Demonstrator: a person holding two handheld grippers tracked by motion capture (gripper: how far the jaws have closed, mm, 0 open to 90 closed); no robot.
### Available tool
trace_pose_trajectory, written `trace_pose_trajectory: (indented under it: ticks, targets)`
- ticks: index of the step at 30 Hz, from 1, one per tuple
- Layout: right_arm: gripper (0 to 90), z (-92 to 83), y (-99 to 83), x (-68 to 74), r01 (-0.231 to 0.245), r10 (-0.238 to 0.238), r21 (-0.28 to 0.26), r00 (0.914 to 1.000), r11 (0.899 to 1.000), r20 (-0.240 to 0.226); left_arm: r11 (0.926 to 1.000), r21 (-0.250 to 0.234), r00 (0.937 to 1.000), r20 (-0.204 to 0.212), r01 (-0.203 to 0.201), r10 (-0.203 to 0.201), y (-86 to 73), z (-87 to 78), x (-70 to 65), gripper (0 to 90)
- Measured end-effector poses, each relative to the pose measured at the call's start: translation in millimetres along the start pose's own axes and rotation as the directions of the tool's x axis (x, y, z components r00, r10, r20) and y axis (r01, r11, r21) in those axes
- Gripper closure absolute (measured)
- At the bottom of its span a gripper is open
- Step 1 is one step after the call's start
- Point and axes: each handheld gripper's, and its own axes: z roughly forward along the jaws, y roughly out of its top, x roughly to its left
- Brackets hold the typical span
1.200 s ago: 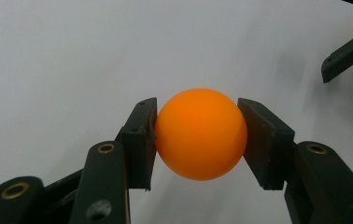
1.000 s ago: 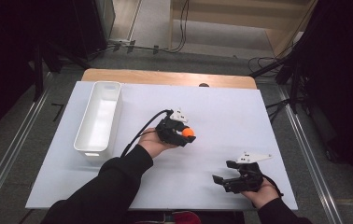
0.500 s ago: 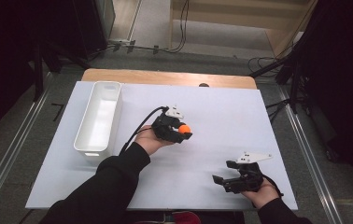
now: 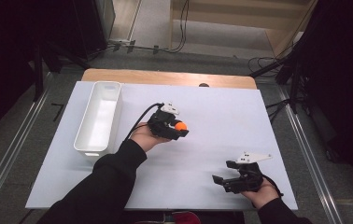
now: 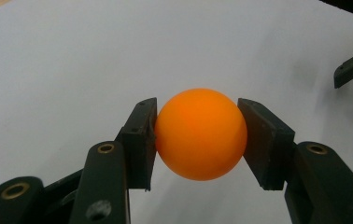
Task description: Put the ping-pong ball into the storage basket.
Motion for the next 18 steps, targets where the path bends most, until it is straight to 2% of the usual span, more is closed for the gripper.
trace_pose_trajectory:
  ticks: [6, 13, 18]
  targets:
    - [13.0, 0.1, 0.0, 0.2, -0.003, 0.003, 0.002, 1.0000, 1.000, -0.002, 0.9998, -0.018, 0.9999, -0.002, 0.011, -0.011, 2.6, -9.9, 4.0, 50.0]
    - [13.1, 0.2, 0.0, 0.2, -0.002, 0.002, 0.002, 1.0000, 1.000, -0.002, 0.9996, -0.014, 0.9997, 0.002, 0.024, -0.024, 4.1, -19.7, 9.0, 50.0]
    - [13.1, 0.3, 0.0, 0.3, 0.000, 0.000, 0.003, 1.0000, 1.000, -0.002, 0.9998, -0.011, 0.9998, -0.004, 0.018, -0.018, 6.6, -27.5, 11.2, 50.0]
